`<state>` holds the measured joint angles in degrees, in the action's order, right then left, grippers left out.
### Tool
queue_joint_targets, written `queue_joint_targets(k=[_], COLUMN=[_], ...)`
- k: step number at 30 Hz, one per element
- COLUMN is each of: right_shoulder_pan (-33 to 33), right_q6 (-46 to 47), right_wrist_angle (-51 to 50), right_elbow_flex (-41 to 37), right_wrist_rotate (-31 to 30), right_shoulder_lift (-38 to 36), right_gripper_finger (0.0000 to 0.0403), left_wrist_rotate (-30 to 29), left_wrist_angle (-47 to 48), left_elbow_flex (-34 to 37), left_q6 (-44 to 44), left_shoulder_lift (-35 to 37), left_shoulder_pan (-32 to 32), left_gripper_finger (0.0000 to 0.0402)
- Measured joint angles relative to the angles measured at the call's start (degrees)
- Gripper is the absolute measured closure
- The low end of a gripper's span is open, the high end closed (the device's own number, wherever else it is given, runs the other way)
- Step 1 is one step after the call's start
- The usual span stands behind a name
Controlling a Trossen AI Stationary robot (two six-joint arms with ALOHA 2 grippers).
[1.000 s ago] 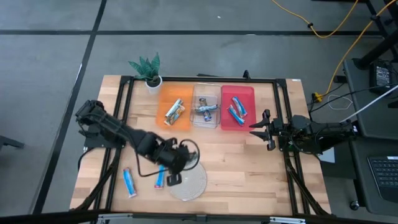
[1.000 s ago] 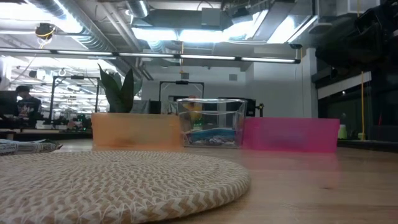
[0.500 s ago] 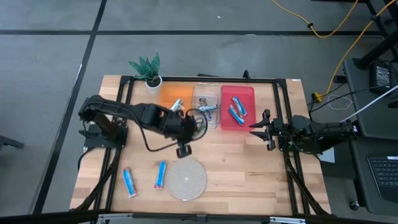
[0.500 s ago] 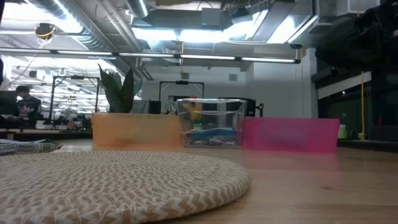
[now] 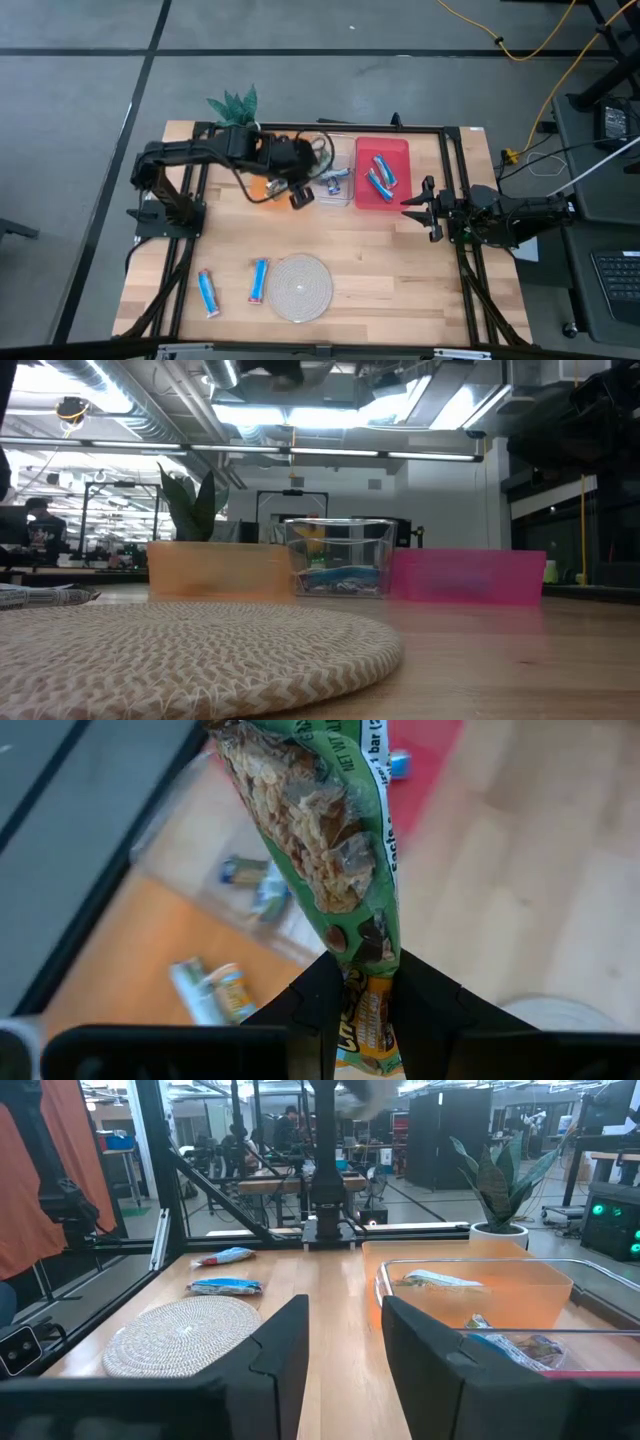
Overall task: Pick and place Granola Bars by type
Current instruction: Put the orange granola bar into the orange bin
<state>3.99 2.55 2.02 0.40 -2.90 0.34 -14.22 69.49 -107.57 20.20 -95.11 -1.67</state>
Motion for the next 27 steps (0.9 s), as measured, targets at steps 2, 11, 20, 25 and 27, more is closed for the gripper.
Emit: queue_joint_targets(k=[2,11,20,25,27], right_shoulder_pan=[0.02,0.01,0.02,0.01,0.01], right_q6=[0.00,0.00,0.01,0.00,0.00], right_wrist_angle=[-0.01,-0.01,0.00,-0.01,-0.02], right_elbow_flex=[0.00,0.00,0.00,0.00,0.00], right_wrist_rotate=[0.01,0.01,0.00,0.00,0.01], right_shoulder_lift=[0.01,0.01,0.02,0.02,0.02], right_gripper_finger=[0.0271,0.0271,0.0271,0.0271,0.0271], left_wrist_rotate=[-0.77,-5.87,-8.15,-8.12,-8.12], left_wrist_angle=[0.81,1.63,5.02,5.44,5.30], left_elbow_flex=[0.00,0.00,2.25,8.52,11.31], left_q6=[-0.01,-2.50,-3.45,-3.01,-3.06], left_shoulder_lift=[0.00,0.00,0.04,-0.07,-0.07], left_shoulder_pan=[-2.02,-9.46,-15.60,-18.20,-19.06], left_gripper_finger=[0.0332,0.0332,0.0332,0.0332,0.0332])
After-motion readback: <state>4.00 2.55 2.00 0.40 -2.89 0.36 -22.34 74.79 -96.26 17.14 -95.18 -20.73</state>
